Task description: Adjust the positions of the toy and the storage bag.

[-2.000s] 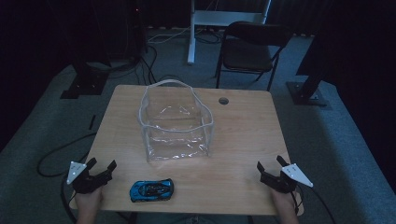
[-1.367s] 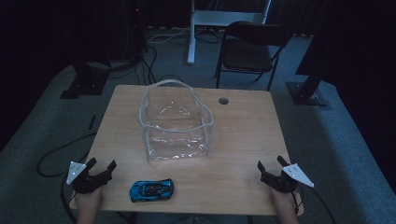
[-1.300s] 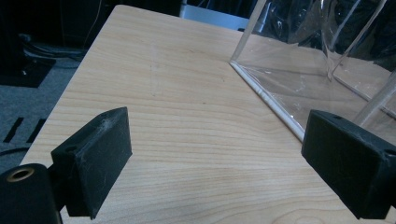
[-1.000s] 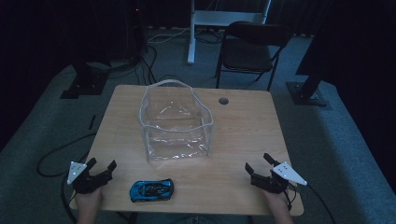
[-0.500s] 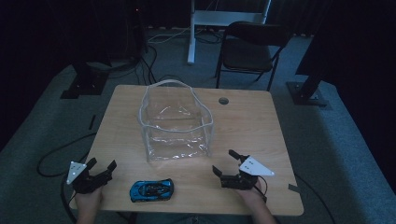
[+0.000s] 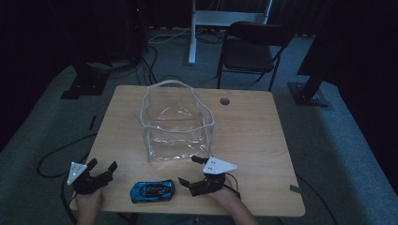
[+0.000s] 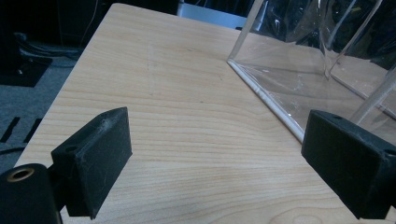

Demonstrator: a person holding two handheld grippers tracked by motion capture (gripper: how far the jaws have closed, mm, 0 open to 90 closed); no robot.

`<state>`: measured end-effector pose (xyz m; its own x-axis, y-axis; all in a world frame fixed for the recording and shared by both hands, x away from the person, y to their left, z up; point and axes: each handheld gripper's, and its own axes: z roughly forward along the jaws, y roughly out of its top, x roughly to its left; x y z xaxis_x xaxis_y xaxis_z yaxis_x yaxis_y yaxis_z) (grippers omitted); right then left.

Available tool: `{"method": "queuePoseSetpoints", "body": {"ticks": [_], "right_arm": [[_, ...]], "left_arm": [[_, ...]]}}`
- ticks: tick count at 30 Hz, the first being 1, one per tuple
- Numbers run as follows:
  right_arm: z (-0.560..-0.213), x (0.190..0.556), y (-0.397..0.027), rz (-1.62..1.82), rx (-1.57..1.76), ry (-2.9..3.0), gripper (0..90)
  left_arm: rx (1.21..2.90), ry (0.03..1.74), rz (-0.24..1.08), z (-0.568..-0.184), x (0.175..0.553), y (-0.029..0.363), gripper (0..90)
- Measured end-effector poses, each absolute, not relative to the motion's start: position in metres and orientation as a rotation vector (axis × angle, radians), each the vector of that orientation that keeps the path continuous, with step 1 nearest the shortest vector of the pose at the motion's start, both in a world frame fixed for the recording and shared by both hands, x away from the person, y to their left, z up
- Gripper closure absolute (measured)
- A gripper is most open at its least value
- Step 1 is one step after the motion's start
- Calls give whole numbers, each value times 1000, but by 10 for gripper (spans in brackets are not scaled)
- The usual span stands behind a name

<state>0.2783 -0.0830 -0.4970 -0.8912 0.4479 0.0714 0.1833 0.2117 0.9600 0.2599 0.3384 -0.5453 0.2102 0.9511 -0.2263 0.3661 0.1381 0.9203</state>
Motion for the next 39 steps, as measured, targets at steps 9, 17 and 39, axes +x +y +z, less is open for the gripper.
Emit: {"method": "queuePoseSetpoints", "body": {"ticks": [9,17,39], "right_arm": [[-497,287,-37,1694,500,2431,100],[-495,291,5,1572,360,2588,99],[-513,291,81,954,84,2999,100]], "left_arm": [[1425,1344,693,-545,260,338,90],[1424,1342,688,-545,260,339,90],[1422,1337,670,-546,260,340,90]]}}
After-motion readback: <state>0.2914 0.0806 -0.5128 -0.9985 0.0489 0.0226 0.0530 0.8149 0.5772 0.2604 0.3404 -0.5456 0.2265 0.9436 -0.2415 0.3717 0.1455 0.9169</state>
